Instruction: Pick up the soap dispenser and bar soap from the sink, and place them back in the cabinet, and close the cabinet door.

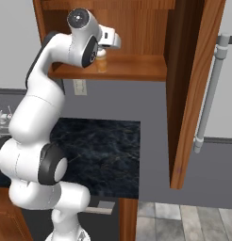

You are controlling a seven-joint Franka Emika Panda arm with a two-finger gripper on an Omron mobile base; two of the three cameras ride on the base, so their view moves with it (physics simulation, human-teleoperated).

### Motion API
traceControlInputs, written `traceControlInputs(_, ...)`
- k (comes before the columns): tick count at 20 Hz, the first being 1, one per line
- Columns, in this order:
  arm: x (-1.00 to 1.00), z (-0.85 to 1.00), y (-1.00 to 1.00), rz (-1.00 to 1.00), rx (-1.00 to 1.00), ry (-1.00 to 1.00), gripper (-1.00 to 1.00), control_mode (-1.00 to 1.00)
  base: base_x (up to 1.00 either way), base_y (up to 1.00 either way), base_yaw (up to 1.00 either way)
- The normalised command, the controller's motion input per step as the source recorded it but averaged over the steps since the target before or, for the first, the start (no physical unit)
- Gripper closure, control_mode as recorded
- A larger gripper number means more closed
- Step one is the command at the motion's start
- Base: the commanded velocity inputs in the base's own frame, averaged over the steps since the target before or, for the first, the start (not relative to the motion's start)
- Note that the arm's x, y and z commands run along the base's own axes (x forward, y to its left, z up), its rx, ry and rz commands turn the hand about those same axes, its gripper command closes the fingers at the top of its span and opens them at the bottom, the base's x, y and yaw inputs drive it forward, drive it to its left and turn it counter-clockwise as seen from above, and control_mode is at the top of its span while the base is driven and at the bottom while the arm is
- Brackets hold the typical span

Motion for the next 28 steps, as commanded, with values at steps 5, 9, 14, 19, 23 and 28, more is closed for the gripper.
traceControlInputs(5,0.15,-0.07,0.0,0.0,0.0,0.0,1.0,-1.0,0.0,0.0,0.0)
traceControlInputs(9,0.18,-0.11,0.0,0.0,0.0,0.0,1.0,-1.0,0.0,0.0,0.0)
traceControlInputs(14,0.14,-0.02,0.0,0.0,0.0,0.0,1.0,-1.0,0.0,0.0,0.0)
traceControlInputs(19,0.16,0.0,0.0,0.0,0.0,0.0,1.0,-1.0,0.0,0.0,0.0)
traceControlInputs(23,0.16,-0.01,0.0,0.0,0.0,0.0,1.0,-1.0,0.0,0.0,0.0)
traceControlInputs(28,0.12,-0.02,0.0,0.0,0.0,0.0,1.0,-1.0,0.0,0.0,0.0)
